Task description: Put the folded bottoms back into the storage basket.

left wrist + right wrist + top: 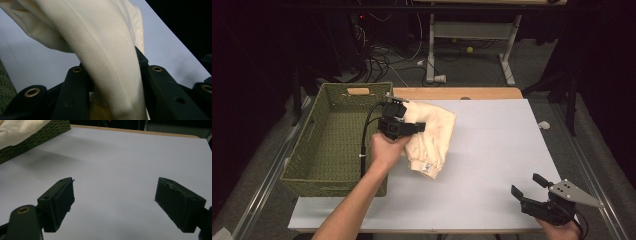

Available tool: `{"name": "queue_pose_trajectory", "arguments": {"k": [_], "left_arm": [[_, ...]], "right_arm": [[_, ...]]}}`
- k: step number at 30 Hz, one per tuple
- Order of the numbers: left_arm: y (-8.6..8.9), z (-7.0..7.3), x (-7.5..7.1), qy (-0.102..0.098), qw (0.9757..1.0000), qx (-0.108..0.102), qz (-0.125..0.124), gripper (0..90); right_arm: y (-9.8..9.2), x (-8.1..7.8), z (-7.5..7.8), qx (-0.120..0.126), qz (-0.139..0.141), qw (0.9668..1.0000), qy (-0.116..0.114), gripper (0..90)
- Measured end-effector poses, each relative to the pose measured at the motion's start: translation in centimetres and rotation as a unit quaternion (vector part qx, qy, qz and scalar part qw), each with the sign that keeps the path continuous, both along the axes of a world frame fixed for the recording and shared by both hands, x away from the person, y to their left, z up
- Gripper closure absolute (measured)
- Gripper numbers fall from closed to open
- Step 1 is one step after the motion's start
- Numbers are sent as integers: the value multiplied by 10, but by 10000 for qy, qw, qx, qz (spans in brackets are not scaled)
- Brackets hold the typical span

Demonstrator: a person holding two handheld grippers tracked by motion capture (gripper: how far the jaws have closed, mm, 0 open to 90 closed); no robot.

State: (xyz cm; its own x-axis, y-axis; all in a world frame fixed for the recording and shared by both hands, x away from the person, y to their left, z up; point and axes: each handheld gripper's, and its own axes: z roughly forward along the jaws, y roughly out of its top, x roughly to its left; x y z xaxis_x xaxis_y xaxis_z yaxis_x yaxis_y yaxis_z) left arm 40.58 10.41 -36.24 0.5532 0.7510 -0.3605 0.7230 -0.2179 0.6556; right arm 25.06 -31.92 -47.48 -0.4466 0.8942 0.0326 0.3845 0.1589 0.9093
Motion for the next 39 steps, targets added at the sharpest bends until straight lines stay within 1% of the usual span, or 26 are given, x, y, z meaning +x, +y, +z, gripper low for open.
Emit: {"name": "queue_pose_trajectory", "arguments": {"k": [8,12,18,26,32,39], "left_arm": [[12,5,-4,-38,10000,-83,17,643],[17,8,-5,-38,9998,-176,23,643],[24,13,-9,-84,9997,-250,17,642],[34,16,-12,-107,9996,-267,51,643],[40,19,-17,-139,9997,-192,55,643],[52,21,-21,-178,9994,-272,70,643]], "right_arm": [[0,0,0,5,-10,10000,22,164],[0,0,0,101,17,9999,-14,165],[1,1,0,67,18,10000,10,165],[1,1,0,66,19,10000,7,165],[1,1,0,60,14,10000,5,165],[-1,0,0,77,11,10000,-10,165]]}}
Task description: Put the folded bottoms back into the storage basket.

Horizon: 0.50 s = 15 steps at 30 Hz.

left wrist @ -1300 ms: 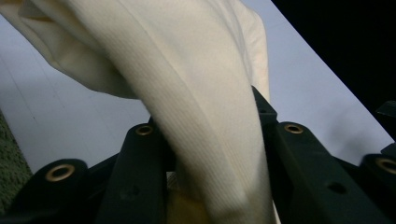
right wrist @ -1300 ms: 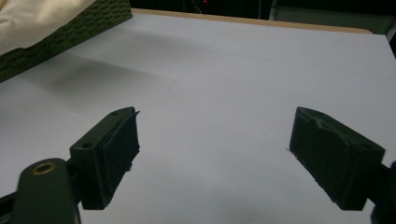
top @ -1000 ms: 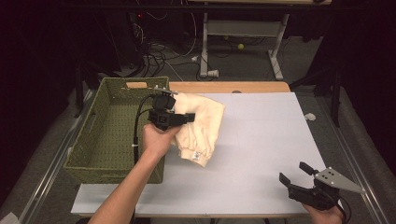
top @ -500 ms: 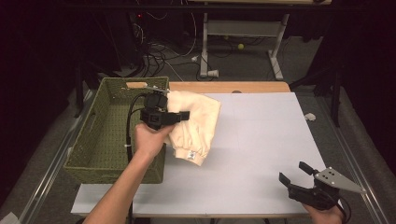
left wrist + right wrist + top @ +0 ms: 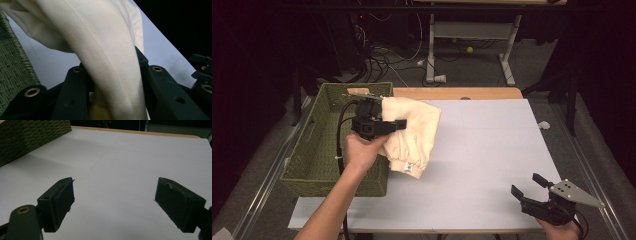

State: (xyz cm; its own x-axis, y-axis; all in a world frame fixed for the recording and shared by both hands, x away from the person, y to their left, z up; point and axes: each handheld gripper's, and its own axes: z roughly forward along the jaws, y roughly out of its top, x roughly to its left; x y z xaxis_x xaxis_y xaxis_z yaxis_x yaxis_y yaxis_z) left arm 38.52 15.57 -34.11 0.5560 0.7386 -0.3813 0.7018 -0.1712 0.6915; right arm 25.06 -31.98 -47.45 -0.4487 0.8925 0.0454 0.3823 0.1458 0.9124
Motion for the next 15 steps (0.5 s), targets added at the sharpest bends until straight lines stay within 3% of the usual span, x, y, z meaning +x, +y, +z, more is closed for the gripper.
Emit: {"name": "queue_pose_trajectory", "arguments": {"k": [15], "left_arm": [[28,11,-10,-85,9998,-113,137,642]], "right_arm": [[0,0,0,-7,5,10000,10,165]]}}
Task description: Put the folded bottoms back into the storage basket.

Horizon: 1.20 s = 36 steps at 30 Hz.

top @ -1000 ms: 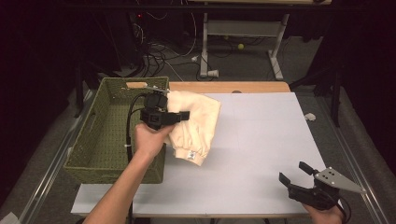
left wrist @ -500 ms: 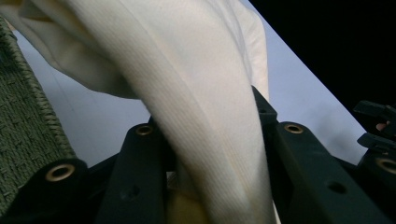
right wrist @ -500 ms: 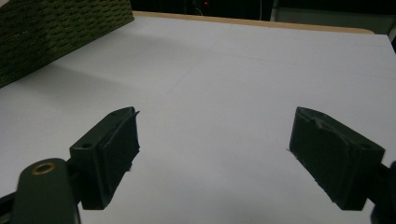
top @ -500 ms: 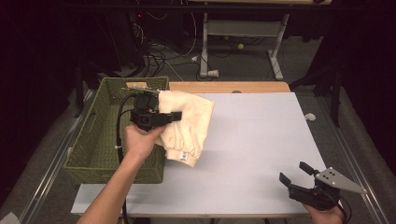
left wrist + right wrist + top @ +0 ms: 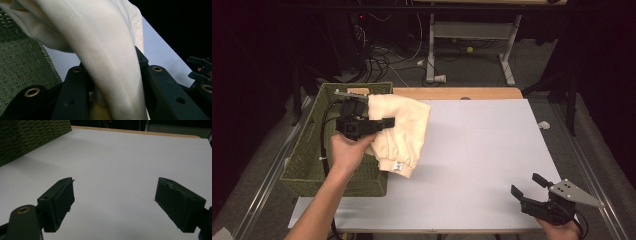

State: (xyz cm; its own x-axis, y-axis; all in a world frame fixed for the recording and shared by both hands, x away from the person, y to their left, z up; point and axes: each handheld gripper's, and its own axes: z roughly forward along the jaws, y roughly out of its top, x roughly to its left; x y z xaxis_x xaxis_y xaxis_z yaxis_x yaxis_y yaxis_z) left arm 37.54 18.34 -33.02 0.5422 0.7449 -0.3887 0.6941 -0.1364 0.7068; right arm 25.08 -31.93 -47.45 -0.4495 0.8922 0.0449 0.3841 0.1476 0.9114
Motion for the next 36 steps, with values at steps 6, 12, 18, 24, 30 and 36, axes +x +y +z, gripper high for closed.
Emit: {"name": "queue_pose_trajectory", "arguments": {"k": [6,12,18,24,30,36], "left_arm": [[13,5,-4,-51,9999,-70,98,643],[26,6,-7,-71,9997,-124,195,642],[39,8,-11,-116,9993,-186,300,642],[50,7,-13,-118,9989,-244,388,642],[62,3,-16,-103,9982,-261,533,641],[72,1,-18,-113,9976,-272,620,641]], "right_arm": [[0,0,0,-4,-11,10000,2,165],[0,0,0,-3,-6,10000,7,165],[0,0,0,-17,-13,10000,13,165],[0,0,0,-20,-34,10000,21,165],[1,1,0,-25,-16,10000,20,165],[0,1,0,-21,-19,10000,27,165]]}}
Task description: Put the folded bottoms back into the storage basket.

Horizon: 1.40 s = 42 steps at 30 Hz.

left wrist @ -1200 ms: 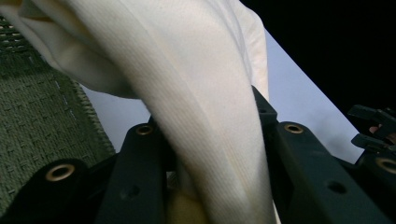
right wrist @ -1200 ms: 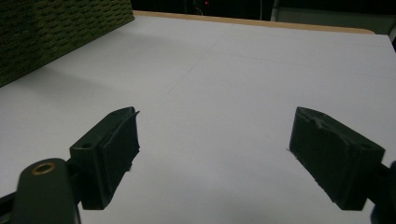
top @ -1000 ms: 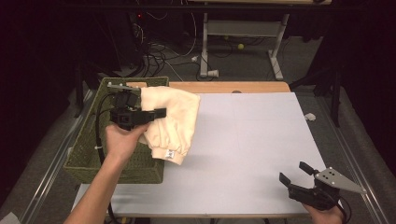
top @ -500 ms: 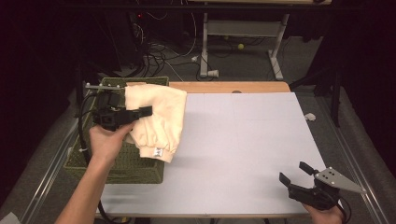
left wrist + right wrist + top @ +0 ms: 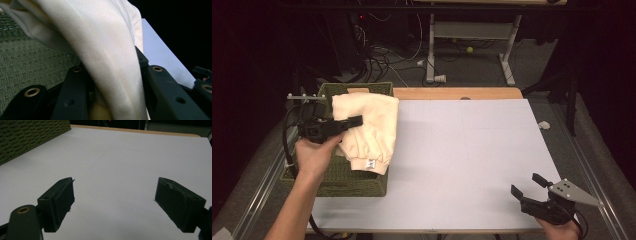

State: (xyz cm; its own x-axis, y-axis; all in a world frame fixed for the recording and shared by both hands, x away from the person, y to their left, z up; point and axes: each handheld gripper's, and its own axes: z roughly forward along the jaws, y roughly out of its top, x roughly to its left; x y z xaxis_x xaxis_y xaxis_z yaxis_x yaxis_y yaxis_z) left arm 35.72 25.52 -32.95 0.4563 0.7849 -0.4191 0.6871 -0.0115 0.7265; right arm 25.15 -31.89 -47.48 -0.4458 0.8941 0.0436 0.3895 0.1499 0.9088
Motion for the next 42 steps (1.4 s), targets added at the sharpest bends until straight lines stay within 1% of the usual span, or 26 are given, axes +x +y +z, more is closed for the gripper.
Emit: {"name": "queue_pose_trajectory", "arguments": {"k": [6,14,18,23,27,29,32,35,39,42], "left_arm": [[8,0,-2,-56,9999,43,110,641],[17,-2,-3,-76,9995,205,240,640],[24,-6,-2,-40,9992,211,349,640],[36,-11,-1,18,9983,165,567,639],[43,-16,1,47,9974,223,681,639],[46,-19,3,66,9972,245,706,639],[48,-23,7,108,9959,388,809,638],[50,-27,10,130,9953,426,862,638],[50,-35,18,181,9943,456,943,637],[48,-41,25,223,9936,542,964,636]], "right_arm": [[0,0,0,6,4,10000,-1,165],[0,0,0,0,12,10000,2,165],[0,0,0,-6,11,10000,0,165],[0,0,0,-25,33,10000,-3,166],[0,1,0,-26,26,10000,0,165],[1,1,0,-27,14,10000,26,165],[1,1,0,-45,27,10000,8,166],[1,1,0,-29,18,10000,16,165],[1,1,0,-40,26,10000,17,165],[1,1,0,-32,18,10000,25,165]]}}
